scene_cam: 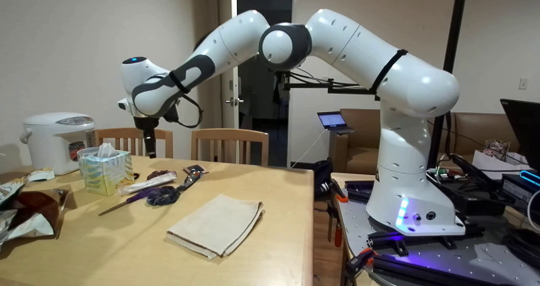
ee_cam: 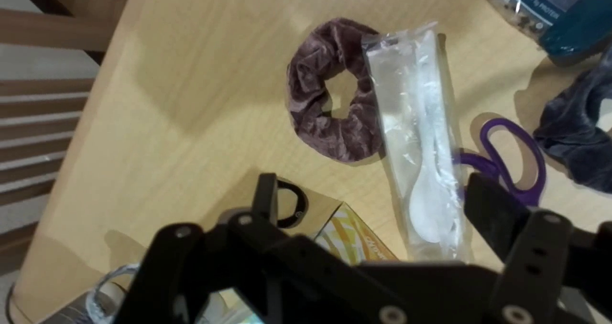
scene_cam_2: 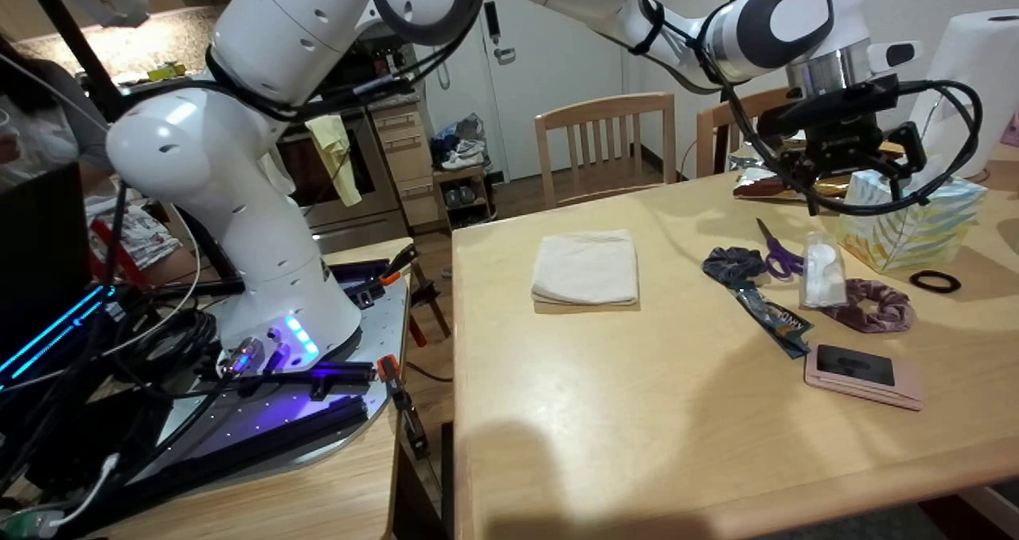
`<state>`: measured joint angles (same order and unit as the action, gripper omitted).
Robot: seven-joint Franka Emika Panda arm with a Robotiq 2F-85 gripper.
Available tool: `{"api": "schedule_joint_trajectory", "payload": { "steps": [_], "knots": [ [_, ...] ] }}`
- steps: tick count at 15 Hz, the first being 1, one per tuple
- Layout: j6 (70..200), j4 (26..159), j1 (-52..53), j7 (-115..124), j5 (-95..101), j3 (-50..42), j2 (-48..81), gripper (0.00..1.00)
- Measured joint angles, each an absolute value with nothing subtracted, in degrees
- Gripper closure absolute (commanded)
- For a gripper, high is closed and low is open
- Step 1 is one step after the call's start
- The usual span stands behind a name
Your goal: Move the plastic spoon forward then wipe the table with the cloth.
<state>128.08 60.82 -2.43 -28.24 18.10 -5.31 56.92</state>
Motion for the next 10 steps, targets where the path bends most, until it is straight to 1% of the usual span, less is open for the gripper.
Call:
{"api": "schedule_joint_trajectory", "payload": {
  "steps": [5, 8, 10],
  "knots": [
    [129.9, 66.4, -0.4, -11.9, 18.3, -7.9, 53.8, 0.0],
    [132.1, 72.7, 1.5, -3.4, 18.5, -9.9, 50.6, 0.0],
    [135.8, 77.8, 2.7, 1.5, 18.7, -11.0, 48.1, 0.0]
  ]
}}
